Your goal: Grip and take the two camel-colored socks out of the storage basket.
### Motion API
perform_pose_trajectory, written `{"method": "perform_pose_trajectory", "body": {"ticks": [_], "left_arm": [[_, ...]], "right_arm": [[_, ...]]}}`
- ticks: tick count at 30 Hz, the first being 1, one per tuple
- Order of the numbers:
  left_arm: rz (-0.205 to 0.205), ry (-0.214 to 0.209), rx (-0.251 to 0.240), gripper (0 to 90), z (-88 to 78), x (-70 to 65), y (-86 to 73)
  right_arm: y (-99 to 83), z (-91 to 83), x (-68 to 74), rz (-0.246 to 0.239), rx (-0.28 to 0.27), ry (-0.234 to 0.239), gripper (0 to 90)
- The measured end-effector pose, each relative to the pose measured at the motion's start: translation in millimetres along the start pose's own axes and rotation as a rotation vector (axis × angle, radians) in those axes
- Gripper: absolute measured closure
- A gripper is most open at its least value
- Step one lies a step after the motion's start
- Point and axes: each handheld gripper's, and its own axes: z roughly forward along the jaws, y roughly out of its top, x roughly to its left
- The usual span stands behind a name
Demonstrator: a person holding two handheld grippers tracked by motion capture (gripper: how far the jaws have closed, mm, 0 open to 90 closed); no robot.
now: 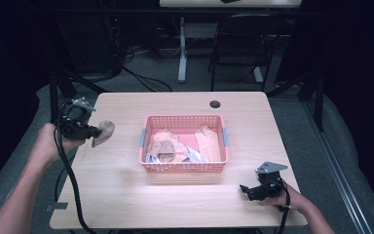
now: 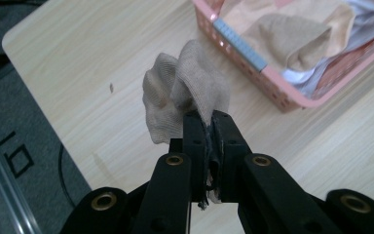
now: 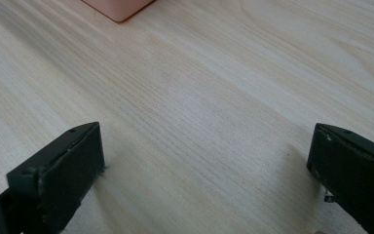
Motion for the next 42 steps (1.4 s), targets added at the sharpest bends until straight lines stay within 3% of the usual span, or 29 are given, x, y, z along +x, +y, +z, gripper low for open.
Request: {"method": "perform_pose_trajectory", "body": {"ticks": [7,12,21,27,38,42], "left_arm": [[-0.034,0.010,0.064,85.3,5.7,12.1,-16.4],[-0.068,-0.008,0.116,85.3,16.9,23.8,-26.0],[-0.123,-0.026,0.232,85.3,55.5,40.8,-37.7],[-0.137,-0.044,0.301,85.3,86.4,45.3,-42.5],[-0.212,-0.106,0.333,85.3,123.9,50.4,-47.4],[-0.220,-0.107,0.335,85.2,132.6,50.5,-46.5]], "right_arm": [[0.0,0.0,0.0,0.000,0.000,0.000,0.0],[0.0,0.0,0.0,0.000,0.000,0.000,0.0],[0.0,0.0,0.0,0.000,0.000,-0.001,0.0],[0.0,0.0,0.0,0.000,0.000,-0.001,0.0],[0.0,0.0,0.0,0.000,0.000,-0.001,0.0],[0.0,0.0,0.0,0.000,0.000,0.000,0.0]]}}
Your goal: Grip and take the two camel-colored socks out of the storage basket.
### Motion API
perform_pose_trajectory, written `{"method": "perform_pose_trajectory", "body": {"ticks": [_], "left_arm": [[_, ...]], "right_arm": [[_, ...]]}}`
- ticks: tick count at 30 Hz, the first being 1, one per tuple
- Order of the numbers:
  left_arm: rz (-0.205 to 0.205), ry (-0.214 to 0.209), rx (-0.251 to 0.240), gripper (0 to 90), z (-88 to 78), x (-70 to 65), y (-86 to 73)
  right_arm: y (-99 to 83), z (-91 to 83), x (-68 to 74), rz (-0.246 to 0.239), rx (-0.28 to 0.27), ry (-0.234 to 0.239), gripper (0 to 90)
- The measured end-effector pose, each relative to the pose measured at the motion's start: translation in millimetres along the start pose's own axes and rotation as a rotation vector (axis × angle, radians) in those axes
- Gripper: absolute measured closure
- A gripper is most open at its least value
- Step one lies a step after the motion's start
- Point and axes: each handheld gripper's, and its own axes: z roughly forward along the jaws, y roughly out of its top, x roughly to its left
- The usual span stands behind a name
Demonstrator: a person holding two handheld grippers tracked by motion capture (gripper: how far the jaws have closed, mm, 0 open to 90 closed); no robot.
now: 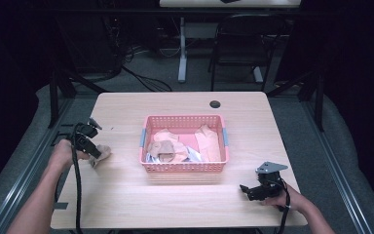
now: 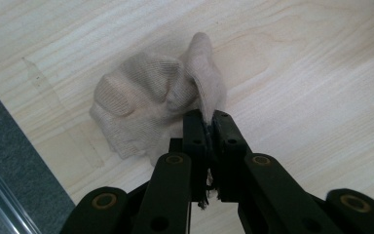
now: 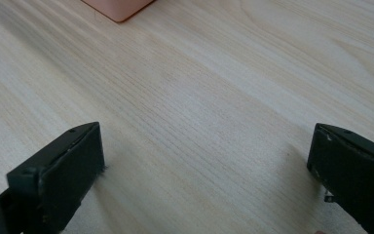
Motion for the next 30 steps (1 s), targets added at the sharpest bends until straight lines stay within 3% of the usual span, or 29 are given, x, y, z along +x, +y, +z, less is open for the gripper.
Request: {"method": "perform_pose_trajectory", "body": {"ticks": [9,14,17,19,20,22,23,24,27,30], "left_arm": [[-0.035,-0.019,0.034,85.1,24.3,2.8,2.3],[-0.052,-0.028,0.024,85.0,28.9,5.9,1.8],[-0.075,-0.039,-0.007,81.7,28.2,9.8,-0.1],[-0.093,-0.036,-0.020,64.0,23.9,11.4,-1.4],[-0.103,-0.028,-0.053,52.5,18.3,11.4,-2.7],[-0.092,-0.016,-0.085,28.2,5.8,8.5,-4.7],[-0.076,-0.011,-0.115,23.5,-7.3,5.5,-5.9],[-0.076,-0.011,-0.115,16.3,-7.3,5.5,-5.9],[-0.053,-0.011,-0.176,12.9,-29.8,-1.5,-8.3],[-0.023,-0.005,-0.228,2.1,-49.2,-10.1,-9.9]], "right_arm": [[-0.1,0.0,0.1,0.000,-0.001,-0.002,0.0],[0.0,0.0,0.0,0.000,0.000,0.000,0.0],[0.0,0.0,0.0,0.000,-0.001,0.000,0.0],[0.1,-0.1,0.0,-0.002,0.001,-0.001,0.0],[0.0,-0.2,0.0,-0.003,0.001,-0.001,0.0],[0.0,0.0,0.0,0.000,0.000,0.000,0.0],[0.0,0.0,0.0,0.000,0.000,0.001,0.0],[0.0,0.0,0.0,0.000,0.000,0.001,0.0],[0.0,0.1,0.0,0.000,-0.001,0.000,0.0],[0.2,0.0,-0.1,-0.002,0.002,0.001,0.0]]}}
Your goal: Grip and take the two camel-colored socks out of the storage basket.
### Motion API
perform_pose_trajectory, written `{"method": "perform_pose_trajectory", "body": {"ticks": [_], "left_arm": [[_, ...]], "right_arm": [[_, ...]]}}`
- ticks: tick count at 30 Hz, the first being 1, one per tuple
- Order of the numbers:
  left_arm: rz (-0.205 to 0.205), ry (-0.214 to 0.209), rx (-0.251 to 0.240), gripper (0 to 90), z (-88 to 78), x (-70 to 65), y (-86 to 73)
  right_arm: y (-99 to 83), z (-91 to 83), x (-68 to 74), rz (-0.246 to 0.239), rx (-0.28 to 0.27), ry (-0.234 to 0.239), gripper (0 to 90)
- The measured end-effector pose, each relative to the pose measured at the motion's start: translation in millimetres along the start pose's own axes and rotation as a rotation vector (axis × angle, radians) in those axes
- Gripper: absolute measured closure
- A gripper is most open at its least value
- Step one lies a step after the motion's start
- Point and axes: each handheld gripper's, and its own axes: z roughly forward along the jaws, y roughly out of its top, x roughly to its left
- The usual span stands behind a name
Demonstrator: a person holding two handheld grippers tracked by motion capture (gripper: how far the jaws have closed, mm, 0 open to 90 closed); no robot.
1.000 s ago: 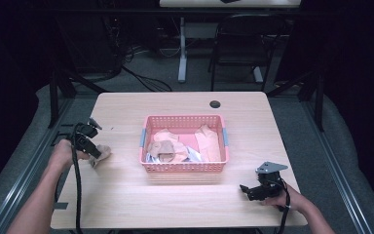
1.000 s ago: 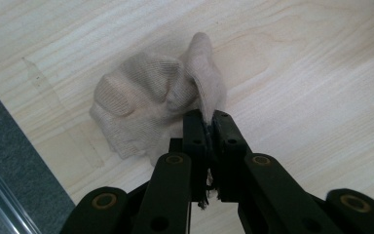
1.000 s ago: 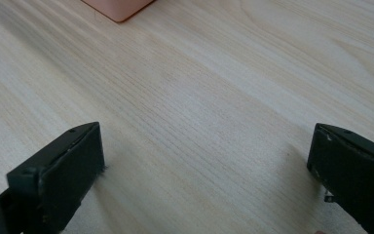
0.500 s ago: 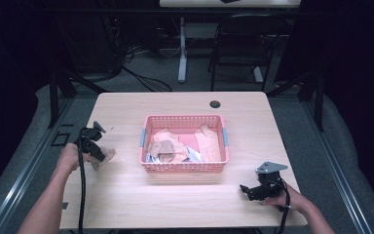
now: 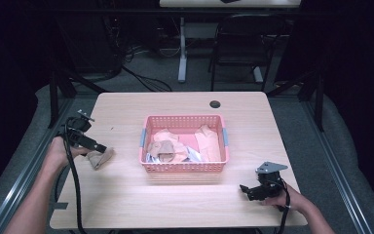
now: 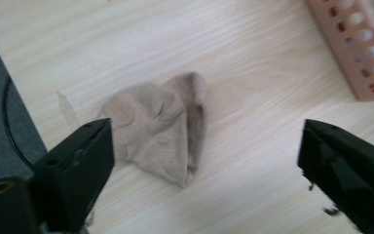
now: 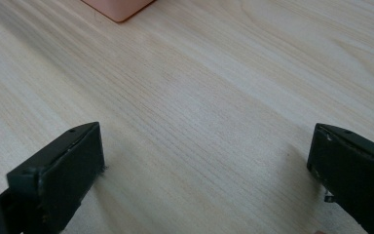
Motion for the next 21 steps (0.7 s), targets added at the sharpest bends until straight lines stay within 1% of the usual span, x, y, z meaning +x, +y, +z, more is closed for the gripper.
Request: {"method": "perform_pose_trajectory", "body": {"ticks": [1,3,5,8,10,15,17,19,21], "left_arm": [[0.014,-0.002,-0.023,0.0,-5.7,-2.9,0.7],[0.029,-0.010,-0.084,0.0,-15.4,-9.0,1.2],[0.047,-0.019,-0.130,0.0,-21.8,-14.9,1.8],[0.065,-0.019,-0.190,0.0,-25.7,-25.5,3.4],[0.080,-0.028,-0.225,0.0,-26.0,-33.5,5.5],[0.110,-0.043,-0.283,0.0,-22.5,-52.3,11.2],[0.133,-0.054,-0.295,0.0,-17.4,-61.2,14.6],[0.134,-0.070,-0.307,0.0,-12.8,-67.6,17.8],[0.148,-0.073,-0.310,0.0,-7.4,-75.0,21.8]], "right_arm": [[0.0,0.1,0.0,0.000,-0.001,0.000,0.0],[0.0,0.0,0.0,0.000,0.000,0.000,0.0],[0.0,0.0,0.0,0.000,0.000,0.000,0.0],[0.0,0.0,0.0,0.000,0.000,0.000,0.0],[0.0,0.0,0.0,0.000,0.000,0.000,0.0],[0.0,0.1,-0.1,0.000,-0.001,0.001,0.0],[0.0,0.1,-0.1,0.000,-0.001,0.000,0.0],[0.0,0.1,-0.1,-0.001,-0.001,0.000,0.0],[0.0,0.1,-0.1,0.000,-0.001,0.000,0.0]]}}
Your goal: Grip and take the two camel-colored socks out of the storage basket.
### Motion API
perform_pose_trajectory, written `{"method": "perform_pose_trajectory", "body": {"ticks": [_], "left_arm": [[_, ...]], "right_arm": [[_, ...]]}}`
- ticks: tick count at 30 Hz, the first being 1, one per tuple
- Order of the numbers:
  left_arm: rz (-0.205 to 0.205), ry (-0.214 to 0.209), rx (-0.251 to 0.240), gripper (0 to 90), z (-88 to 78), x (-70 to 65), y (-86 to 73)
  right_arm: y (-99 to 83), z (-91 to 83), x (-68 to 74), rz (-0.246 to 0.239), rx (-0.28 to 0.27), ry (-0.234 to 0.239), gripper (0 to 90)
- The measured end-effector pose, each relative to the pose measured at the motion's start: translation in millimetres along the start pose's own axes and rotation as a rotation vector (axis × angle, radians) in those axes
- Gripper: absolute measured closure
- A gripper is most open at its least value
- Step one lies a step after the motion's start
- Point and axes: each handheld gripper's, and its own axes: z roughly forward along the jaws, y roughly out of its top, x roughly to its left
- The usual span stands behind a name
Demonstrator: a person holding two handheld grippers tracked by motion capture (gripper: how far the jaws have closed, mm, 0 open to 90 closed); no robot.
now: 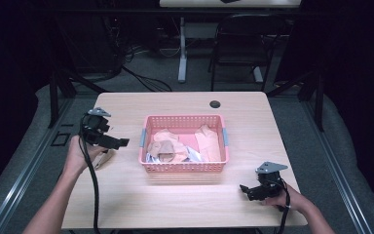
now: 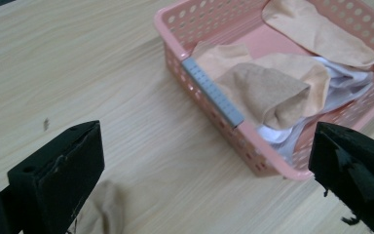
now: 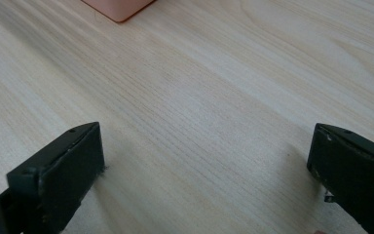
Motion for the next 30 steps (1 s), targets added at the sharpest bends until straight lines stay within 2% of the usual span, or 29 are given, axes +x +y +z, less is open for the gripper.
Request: {"method": "perform_pose_trajectory", "body": {"ticks": [2,7,14,16,20,24,30], "left_arm": [[0.008,-0.016,0.005,0.0,12.2,-8.3,3.5],[0.016,-0.036,0.019,0.0,30.0,-18.9,7.5],[0.048,-0.066,0.044,0.0,54.6,-36.0,18.3],[0.049,-0.067,0.043,0.0,57.2,-38.0,19.1],[0.042,-0.089,0.057,0.1,75.5,-49.4,24.5],[0.045,-0.081,0.077,0.1,88.2,-56.7,26.2],[0.056,-0.092,0.119,0.1,109.4,-69.3,28.7]], "right_arm": [[0.0,0.0,0.0,0.000,0.000,0.000,0.0],[0.0,0.0,0.0,0.000,0.000,0.000,0.0],[0.0,0.0,0.0,0.000,0.000,0.000,0.0],[-0.1,0.1,0.2,0.002,-0.002,-0.001,0.0],[-0.1,0.0,0.2,0.001,-0.001,-0.001,0.0],[-0.1,0.0,0.2,0.001,-0.001,-0.001,0.0],[-0.1,0.0,0.2,0.001,-0.001,-0.001,0.0]]}}
